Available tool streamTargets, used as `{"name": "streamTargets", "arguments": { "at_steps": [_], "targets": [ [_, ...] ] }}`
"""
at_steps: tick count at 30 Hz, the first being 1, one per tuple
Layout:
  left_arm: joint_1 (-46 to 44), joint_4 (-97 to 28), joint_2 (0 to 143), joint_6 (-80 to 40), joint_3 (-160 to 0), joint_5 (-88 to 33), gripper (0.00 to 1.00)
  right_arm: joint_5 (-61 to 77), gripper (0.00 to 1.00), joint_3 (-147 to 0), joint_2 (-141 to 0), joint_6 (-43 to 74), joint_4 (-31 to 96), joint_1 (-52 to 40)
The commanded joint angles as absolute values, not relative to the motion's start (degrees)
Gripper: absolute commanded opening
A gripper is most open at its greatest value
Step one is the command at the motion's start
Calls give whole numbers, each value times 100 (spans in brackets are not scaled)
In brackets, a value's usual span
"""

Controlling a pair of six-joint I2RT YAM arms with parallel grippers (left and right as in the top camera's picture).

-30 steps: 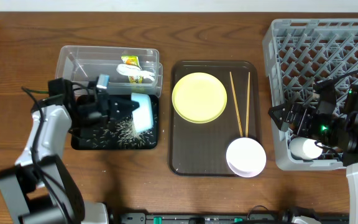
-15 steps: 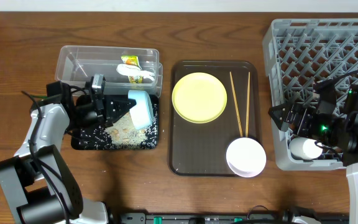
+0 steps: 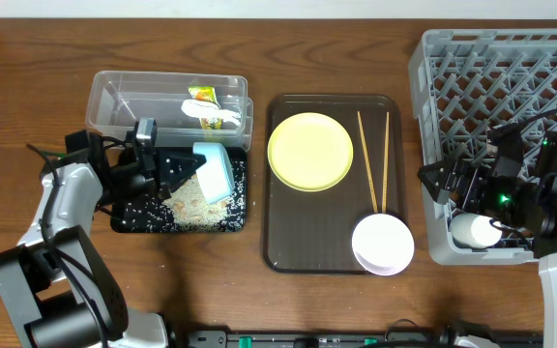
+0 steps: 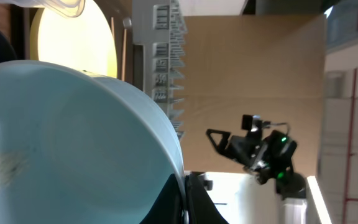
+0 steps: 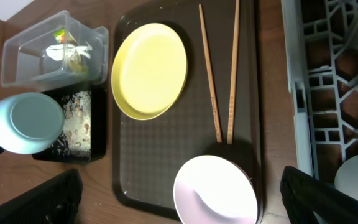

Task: Sort waste into correct bins and load items into the dishwasher rack
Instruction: 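Tip the blue bowl over the black tray to pour out the rice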

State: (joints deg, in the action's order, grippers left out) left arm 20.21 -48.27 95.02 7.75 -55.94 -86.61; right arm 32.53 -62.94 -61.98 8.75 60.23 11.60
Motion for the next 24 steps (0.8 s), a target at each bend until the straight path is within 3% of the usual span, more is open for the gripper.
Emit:
{"name": "streamTargets", "arguments": {
  "at_steps": [1,4,12,15,18,21,24],
  "targets": [
    [2073,-4786,9378,797,-5581,-8235,6,3280,99,-6375,-6182,919,6023,1118],
    [1970,-5022,9349,985,-5592,-9013,6,3273,99,-6375,-6182,915,6031,1118],
    [2285,-4344,9312,-711,-5627,-7817,6,3280,99,-6375,-6182,917,6003,1118],
    [2274,-4370,9284,-67,-5627,-9011,6,3280,99,-6375,-6182,919,6018,1118],
    [2255,-4445,9214,-545,-5631,-7850,6,3280,99,-6375,-6182,919,6010,1118],
    [2167,-4471,9214,-99,-5623,-9019,6,3277,99,-6375,-6182,917,6020,1118],
    [2132,-4403,9183,-226,-5651,-8503,6,3280,99,-6375,-6182,919,6020,1118]
  ]
}}
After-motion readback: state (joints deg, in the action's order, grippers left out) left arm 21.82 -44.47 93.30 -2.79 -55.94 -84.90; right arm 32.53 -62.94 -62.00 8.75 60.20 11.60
